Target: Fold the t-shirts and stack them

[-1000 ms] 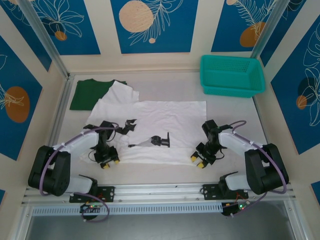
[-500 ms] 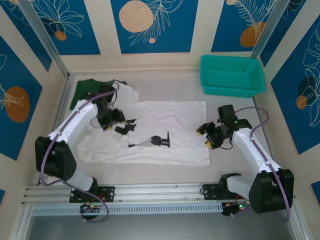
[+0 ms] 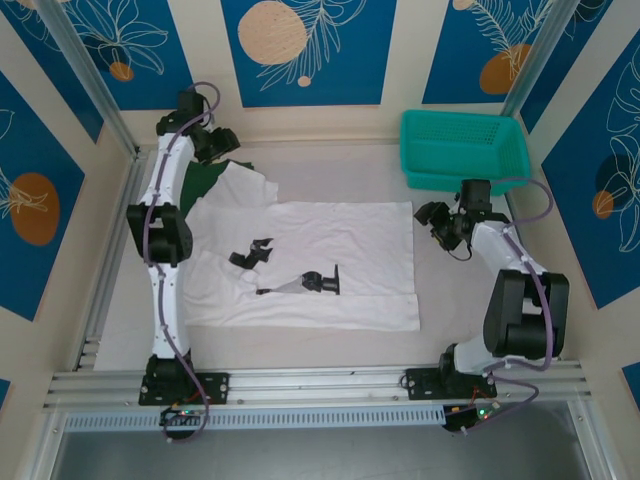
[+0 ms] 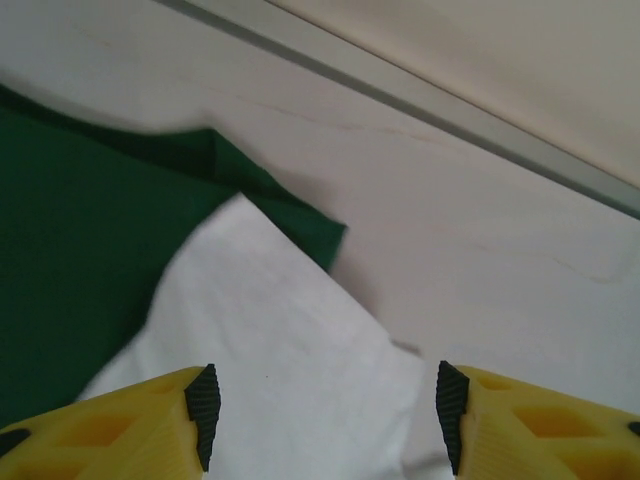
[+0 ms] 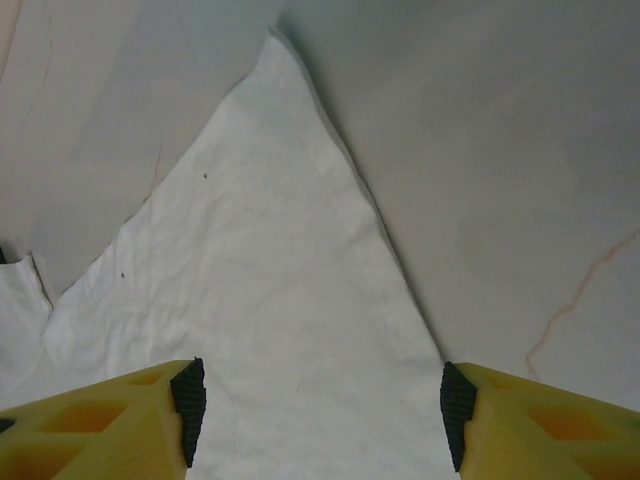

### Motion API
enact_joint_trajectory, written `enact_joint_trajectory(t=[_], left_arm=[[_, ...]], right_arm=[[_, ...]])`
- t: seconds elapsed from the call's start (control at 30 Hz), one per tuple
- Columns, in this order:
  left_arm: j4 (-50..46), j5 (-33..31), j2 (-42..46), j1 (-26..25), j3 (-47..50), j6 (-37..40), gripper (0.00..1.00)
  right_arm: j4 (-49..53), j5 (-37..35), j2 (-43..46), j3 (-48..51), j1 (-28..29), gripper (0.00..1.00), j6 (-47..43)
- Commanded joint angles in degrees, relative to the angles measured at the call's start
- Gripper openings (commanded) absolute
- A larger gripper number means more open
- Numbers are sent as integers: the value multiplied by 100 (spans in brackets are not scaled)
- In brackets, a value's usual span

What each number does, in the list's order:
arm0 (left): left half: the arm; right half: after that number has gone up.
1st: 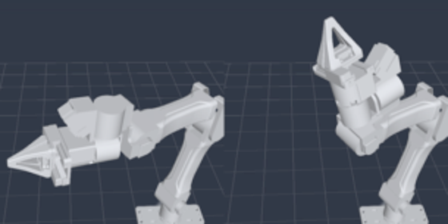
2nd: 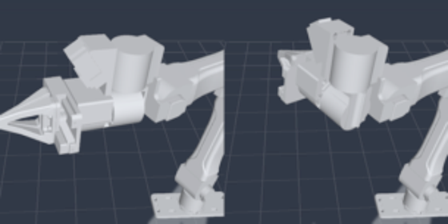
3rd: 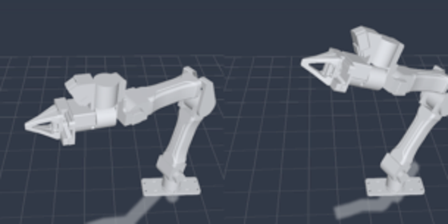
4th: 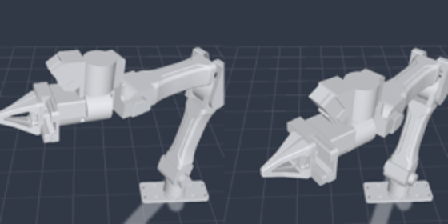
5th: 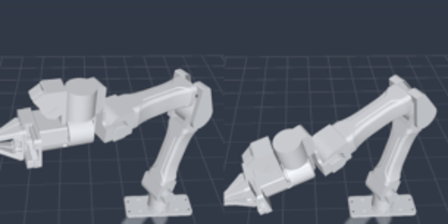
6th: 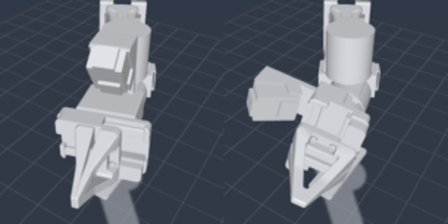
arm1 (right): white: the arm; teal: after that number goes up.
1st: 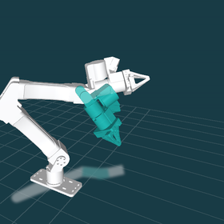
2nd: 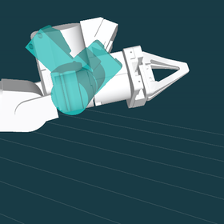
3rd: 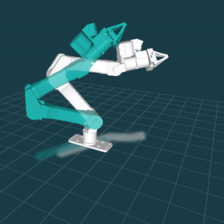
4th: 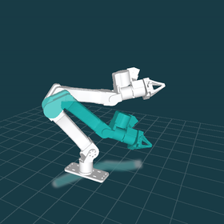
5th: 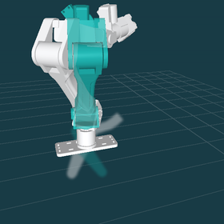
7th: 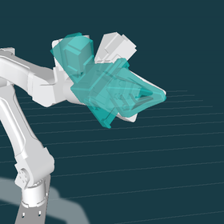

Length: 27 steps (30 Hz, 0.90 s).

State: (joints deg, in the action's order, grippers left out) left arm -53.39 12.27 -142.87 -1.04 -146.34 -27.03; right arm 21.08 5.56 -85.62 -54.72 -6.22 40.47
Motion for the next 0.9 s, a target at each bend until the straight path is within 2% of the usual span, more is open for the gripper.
enact_joint_trajectory(t=[0.0, 0.13, 0.37, 0.87], left_arm=[[511, 165, -583, 180, -643, 320, 61], [1361, 458, -1120, 266, -767, 391, 60], [2054, 1046, -1745, 248, -981, 65, 51], [1852, 1473, -1715, 218, -940, 271, 46]], right_arm=[[-330, 350, -235, -242, -2, 66, -423], [-394, 393, -486, -329, 2, 63, -463], [-503, 333, -527, -171, 92, 62, -303], [-394, 384, -543, -162, 147, 61, -285]])
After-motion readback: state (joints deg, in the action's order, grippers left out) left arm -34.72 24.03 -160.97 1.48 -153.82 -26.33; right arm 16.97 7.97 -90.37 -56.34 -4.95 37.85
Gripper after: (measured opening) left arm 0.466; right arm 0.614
